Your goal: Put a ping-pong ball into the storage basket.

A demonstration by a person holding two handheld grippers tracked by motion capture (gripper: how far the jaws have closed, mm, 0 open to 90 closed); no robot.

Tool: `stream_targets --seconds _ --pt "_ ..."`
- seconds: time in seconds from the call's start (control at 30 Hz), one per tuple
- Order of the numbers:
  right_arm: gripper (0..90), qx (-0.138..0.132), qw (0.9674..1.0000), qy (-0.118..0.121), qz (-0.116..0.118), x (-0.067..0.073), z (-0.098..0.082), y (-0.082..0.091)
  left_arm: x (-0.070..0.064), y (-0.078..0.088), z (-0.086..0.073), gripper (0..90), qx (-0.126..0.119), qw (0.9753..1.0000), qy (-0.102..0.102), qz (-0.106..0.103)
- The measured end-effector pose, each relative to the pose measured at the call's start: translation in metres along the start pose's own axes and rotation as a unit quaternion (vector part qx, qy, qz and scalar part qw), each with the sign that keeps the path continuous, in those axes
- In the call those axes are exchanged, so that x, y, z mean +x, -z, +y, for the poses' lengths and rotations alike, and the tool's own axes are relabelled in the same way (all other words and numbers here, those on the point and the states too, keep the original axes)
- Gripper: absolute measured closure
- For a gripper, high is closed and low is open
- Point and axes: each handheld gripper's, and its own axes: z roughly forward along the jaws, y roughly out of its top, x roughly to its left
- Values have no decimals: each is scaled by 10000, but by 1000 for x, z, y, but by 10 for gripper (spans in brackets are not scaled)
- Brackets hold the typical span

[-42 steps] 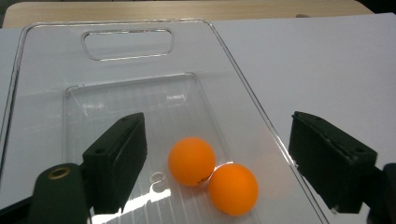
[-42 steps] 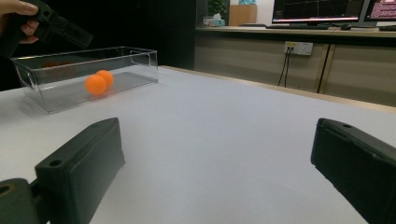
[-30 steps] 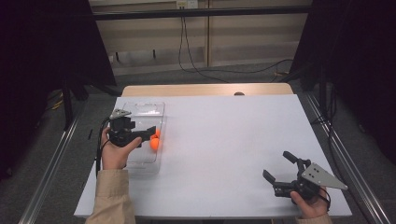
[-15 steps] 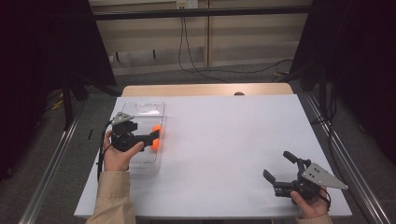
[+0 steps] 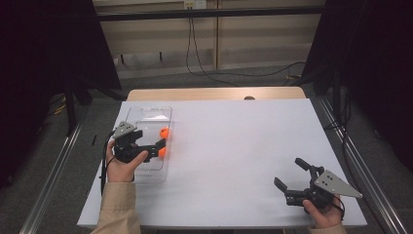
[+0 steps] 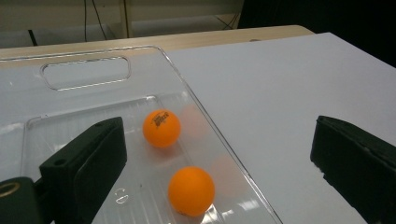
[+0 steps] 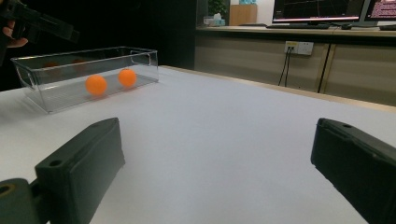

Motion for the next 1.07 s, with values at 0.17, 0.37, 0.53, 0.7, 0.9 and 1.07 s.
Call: stream_targets --seconds 0.17,0.37,0.53,0.7,0.9,1.07 --pt "19 -8 10000 -7 -9 0 0 0 -1 4 -3 36 -122 9999 -44 -17" --pt "19 -2 10000 2 2 0 0 0 -4 9 -9 36 -188 9997 -125 -90" --pt "19 -9 10000 5 -6 0 0 0 -5 15 -15 36 -378 9991 -177 -122" --pt "19 1 10000 7 4 0 0 0 -7 23 -25 36 -480 9986 -189 -150" --pt "19 -3 10000 12 10 1 0 0 -10 32 -41 36 -612 9976 -219 -256" --pt "19 8 10000 17 14 1 0 0 -12 36 -50 35 -738 9963 -326 -290"
